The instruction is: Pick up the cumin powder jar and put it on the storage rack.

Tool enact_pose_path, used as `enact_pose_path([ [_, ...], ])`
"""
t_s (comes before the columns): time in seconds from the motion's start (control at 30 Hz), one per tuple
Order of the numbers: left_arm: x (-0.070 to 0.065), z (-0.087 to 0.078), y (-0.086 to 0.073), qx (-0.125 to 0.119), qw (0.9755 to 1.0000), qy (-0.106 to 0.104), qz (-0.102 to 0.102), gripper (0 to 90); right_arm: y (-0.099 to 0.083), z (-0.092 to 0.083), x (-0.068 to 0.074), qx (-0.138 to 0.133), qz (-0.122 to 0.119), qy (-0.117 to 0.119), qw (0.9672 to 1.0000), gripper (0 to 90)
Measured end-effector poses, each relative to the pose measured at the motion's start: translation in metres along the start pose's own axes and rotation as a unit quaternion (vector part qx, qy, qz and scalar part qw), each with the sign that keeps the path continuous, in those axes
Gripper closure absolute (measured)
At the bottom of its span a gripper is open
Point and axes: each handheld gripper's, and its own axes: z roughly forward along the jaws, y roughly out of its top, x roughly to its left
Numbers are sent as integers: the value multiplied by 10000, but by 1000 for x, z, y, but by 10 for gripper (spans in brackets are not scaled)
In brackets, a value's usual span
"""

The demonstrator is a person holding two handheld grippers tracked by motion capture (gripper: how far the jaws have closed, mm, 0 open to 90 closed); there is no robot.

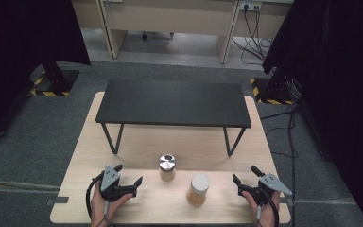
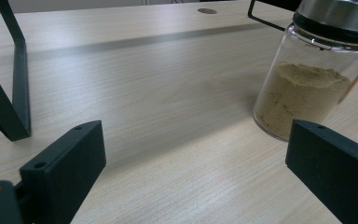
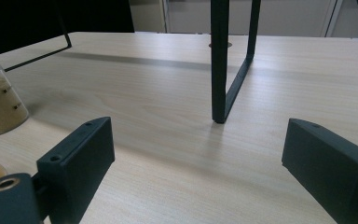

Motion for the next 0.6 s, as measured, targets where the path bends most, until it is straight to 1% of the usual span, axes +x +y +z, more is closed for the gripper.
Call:
enact_pose_path([
  [0.27, 0, 0, 0, 6, 10000, -9, 15, 39, 0, 0, 0, 0, -9, 5, 10000, 93],
  [0.37, 1, 0, 0, 10, 10000, -44, 37, 39, 0, 0, 0, 2, 5, 9, 10000, 93],
  [0.4, 1, 0, 0, 2, 10000, -67, 65, 39, 0, 0, -1, 3, 9, 9, 10000, 93],
  [0.43, 0, 0, 0, -15, 9998, -111, 134, 39, 0, 0, -1, 9, 20, 11, 10000, 93],
  [0.47, 0, 0, 0, -15, 9998, -111, 134, 39, 1, 0, -1, 16, 28, 13, 10000, 93],
  [0.57, -3, 3, 5, -28, 9992, -276, 285, 39, 1, 0, -1, 14, 47, 11, 10000, 93],
  [0.6, -3, 3, 5, -28, 9992, -276, 285, 39, 1, 0, -1, 11, 51, 14, 10000, 93],
])
